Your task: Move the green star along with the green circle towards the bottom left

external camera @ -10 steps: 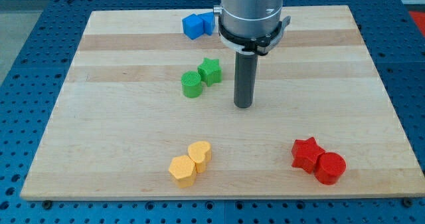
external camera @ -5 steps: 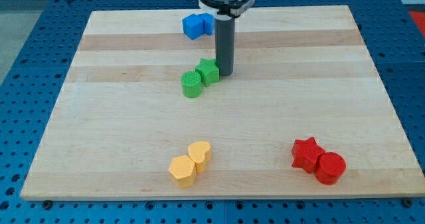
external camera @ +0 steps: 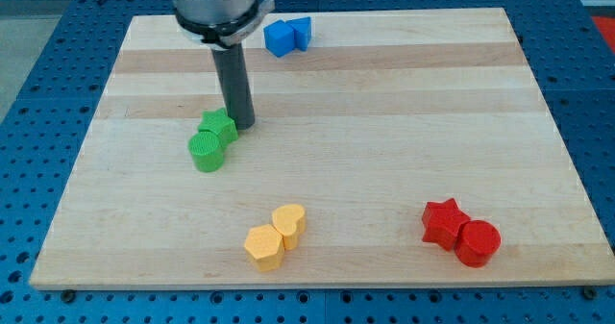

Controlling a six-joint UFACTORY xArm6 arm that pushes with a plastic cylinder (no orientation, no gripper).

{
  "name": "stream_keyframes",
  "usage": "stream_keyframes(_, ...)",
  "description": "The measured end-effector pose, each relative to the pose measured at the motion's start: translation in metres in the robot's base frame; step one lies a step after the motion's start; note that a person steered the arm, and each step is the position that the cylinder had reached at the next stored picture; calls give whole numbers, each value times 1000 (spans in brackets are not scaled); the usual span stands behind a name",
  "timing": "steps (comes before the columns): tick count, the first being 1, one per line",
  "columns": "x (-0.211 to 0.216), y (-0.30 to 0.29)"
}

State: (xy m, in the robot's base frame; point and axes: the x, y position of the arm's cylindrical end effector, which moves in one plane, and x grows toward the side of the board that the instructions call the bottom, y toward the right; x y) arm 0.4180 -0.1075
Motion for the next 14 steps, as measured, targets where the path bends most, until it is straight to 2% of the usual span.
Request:
stream_keyframes(2,40,-1)
stream_keyframes(3,39,11)
stream_keyframes(4,20,46)
stream_keyframes(6,15,-2)
stream_keyframes(8,50,-14)
stream_keyframes(12,70,-61)
stream_keyframes(13,95,-61)
stream_keyframes(14,92,-9)
